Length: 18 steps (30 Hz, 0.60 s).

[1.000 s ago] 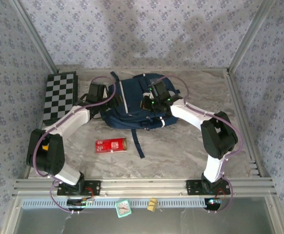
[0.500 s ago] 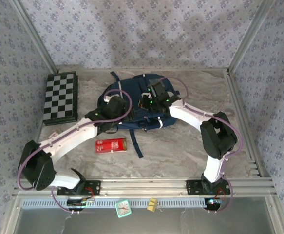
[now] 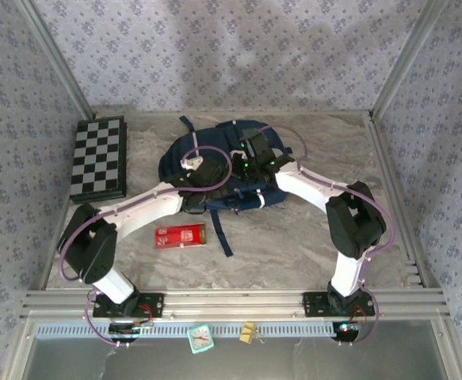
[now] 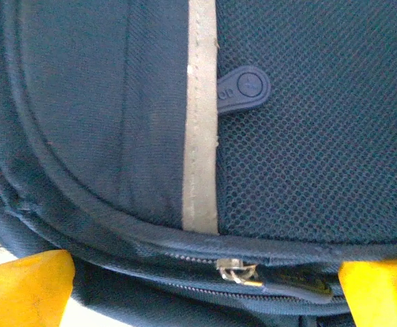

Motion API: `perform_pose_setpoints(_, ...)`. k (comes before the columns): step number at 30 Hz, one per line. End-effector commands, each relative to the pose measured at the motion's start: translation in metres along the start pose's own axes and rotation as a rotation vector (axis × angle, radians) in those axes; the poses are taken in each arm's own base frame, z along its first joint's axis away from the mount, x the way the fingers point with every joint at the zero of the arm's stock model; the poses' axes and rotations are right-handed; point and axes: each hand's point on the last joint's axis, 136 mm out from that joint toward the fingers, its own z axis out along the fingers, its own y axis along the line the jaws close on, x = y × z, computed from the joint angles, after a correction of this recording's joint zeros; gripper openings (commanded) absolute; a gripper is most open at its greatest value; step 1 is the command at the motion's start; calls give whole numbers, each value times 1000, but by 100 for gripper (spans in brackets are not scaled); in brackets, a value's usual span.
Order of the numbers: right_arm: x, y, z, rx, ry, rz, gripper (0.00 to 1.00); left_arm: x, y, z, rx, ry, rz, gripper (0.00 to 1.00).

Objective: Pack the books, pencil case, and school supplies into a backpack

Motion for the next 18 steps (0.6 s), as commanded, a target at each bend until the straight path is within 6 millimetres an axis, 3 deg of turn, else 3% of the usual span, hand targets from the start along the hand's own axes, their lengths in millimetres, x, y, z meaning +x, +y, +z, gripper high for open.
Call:
perform_pose_setpoints(1,-16,37,-11,-115,-43,-8,0,-17,-10,2,-20,-55,-47,100)
perform_pose_setpoints(6,-21,38,-14,-126,-52,1,0,-15,17,7,-128,-76,-106,98)
perform_pose_setpoints(11,-26,40,-17,-126,-64,-18,0,-18,32,-7,-131,-104,-97,81)
perform_pose_setpoints(18,-26,42,-12,-129,-56,-30,0,-32,24,-18,-71,-103,-29,55)
